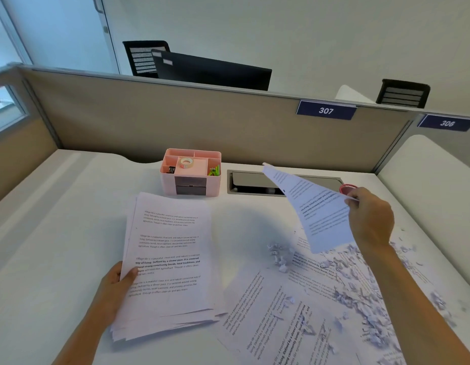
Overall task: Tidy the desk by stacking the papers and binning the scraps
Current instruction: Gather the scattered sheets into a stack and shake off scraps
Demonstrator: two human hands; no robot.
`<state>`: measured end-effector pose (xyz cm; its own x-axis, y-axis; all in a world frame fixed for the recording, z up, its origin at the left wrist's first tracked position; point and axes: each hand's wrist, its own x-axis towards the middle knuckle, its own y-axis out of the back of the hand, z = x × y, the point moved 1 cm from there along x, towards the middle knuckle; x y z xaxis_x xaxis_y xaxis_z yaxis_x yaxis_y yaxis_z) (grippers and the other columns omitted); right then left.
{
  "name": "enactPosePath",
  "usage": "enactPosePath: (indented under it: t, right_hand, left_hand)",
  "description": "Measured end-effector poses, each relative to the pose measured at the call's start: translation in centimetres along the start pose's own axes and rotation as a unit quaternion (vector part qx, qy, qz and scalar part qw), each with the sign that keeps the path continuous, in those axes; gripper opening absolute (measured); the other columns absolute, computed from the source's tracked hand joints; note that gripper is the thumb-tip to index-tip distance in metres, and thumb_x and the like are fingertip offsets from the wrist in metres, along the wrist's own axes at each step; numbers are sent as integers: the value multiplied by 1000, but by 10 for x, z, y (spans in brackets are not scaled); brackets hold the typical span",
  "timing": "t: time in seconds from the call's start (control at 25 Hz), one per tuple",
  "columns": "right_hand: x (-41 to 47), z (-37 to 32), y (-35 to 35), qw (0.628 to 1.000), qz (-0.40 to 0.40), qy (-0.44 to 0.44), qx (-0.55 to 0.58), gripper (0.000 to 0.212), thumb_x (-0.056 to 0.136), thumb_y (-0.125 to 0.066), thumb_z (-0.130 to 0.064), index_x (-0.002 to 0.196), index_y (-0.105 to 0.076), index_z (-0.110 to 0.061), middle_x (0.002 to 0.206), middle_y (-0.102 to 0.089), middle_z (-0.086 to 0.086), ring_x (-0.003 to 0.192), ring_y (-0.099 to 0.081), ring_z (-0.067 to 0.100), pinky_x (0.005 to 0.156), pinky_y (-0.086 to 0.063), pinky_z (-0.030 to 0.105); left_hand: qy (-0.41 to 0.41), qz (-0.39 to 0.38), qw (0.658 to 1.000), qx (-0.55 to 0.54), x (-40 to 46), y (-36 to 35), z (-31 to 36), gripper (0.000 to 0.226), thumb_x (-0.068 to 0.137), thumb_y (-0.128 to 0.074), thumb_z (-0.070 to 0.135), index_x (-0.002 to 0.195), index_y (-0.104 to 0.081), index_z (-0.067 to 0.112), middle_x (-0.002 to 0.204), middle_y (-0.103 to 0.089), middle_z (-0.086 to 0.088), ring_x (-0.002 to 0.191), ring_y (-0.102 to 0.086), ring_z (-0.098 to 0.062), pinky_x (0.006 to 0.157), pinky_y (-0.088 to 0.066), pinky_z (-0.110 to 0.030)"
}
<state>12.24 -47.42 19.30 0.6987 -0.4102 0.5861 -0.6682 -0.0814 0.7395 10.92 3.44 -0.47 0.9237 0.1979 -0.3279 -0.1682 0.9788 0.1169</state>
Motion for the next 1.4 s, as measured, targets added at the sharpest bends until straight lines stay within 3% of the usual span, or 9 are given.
enactPosePath:
  t: [0.12, 0.24, 0.4, 0.48, 0.76, 0.92, 1.04, 1.24, 1.4]
  right_hand:
    - [-1, -11, -5, 999, -14, -6, 48, 12, 86, -66, -4, 98, -70, -2, 92, -72, 21, 84, -64, 41, 74, -54, 40]
    - [0, -17, -17, 985, -69, -84, 136, 10, 82, -70, -7, 92, -70, -5, 89, -71, 15, 80, -61, 28, 70, -48, 27]
    - [-20, -40, -51, 896, -251, -233, 282, 8, 80, -72, -9, 83, -65, -10, 91, -71, 16, 78, -66, 29, 76, -55, 41]
    - [-48, -63, -73, 846, -338, -269, 312, 8, 82, -70, -9, 82, -62, -12, 94, -71, 14, 78, -67, 27, 76, -56, 39]
    - [-153, -145, -137, 766, -461, -307, 326, 12, 84, -62, -6, 96, -59, -7, 107, -65, 12, 96, -63, 29, 84, -55, 41]
    - [-177, -164, -141, 785, -488, -232, 303, 9, 83, -62, -12, 89, -55, -12, 100, -63, 6, 88, -62, 21, 68, -48, 28]
    - [-185, -164, -137, 797, -490, -184, 302, 8, 85, -62, -15, 90, -56, -14, 94, -63, 2, 81, -59, 15, 61, -45, 19]
    - [-175, -137, -123, 834, -443, -147, 295, 11, 88, -64, -21, 95, -61, -13, 83, -61, -6, 83, -61, 17, 71, -50, 23]
    - [-148, -79, -108, 890, -445, -46, 91, 35, 82, -72, -27, 111, -61, -10, 103, -63, 3, 96, -57, 19, 82, -48, 30]
  left_hand:
    - [-3, 0, 1000, 15, 1, 0, 0, 7, 94, -58, 22, 99, -62, 25, 99, -73, -4, 83, -71, -30, 73, -57, -46]
    - [-7, -4, 1000, 21, 1, -1, 0, 7, 94, -58, 23, 100, -62, 26, 98, -73, -3, 83, -71, -29, 75, -57, -48]
    - [-8, -17, 999, 37, 3, -2, 1, 9, 94, -58, 27, 102, -62, 26, 97, -74, -1, 82, -72, -26, 75, -58, -48]
    - [-6, -17, 999, 41, 5, -3, 1, 9, 94, -58, 27, 102, -62, 25, 96, -75, -2, 81, -73, -26, 77, -58, -50]
    - [35, -7, 999, 20, 7, -4, 5, 12, 93, -59, 34, 98, -64, 24, 93, -75, -4, 79, -73, -25, 71, -59, -45]
    - [48, -20, 999, 7, 5, -4, 7, 26, 88, -62, 42, 96, -67, 18, 88, -76, -3, 77, -73, -26, 64, -59, -39]
    - [31, -47, 998, 9, 5, -7, 7, 21, 82, -73, 31, 99, -67, 20, 92, -77, -3, 76, -74, -22, 59, -58, -34]
    - [13, -41, 999, 23, 6, -7, 2, 23, 86, -69, 23, 108, -64, 18, 100, -74, -4, 85, -72, -27, 74, -59, -45]
    - [0, -35, 999, 20, 5, -8, 2, 22, 87, -68, 22, 109, -63, 20, 101, -73, -4, 87, -71, -28, 77, -58, -47]
